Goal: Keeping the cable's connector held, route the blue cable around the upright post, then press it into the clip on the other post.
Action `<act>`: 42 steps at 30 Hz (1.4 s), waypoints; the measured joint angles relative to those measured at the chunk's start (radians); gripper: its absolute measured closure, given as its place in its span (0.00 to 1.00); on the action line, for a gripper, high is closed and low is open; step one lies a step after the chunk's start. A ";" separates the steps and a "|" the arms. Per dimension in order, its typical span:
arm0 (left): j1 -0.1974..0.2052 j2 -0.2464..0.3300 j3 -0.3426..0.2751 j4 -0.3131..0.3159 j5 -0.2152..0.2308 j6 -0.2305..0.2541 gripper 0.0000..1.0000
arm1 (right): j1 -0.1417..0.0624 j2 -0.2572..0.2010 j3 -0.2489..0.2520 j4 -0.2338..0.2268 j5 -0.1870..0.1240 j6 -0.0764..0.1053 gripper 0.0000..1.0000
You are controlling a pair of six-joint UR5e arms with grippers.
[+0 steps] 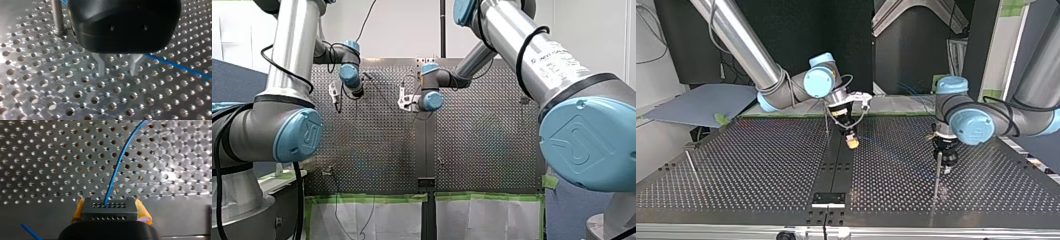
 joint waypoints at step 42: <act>0.000 -0.046 -0.006 0.036 0.014 -0.037 0.02 | 0.021 0.207 0.156 -0.068 0.086 -0.017 1.00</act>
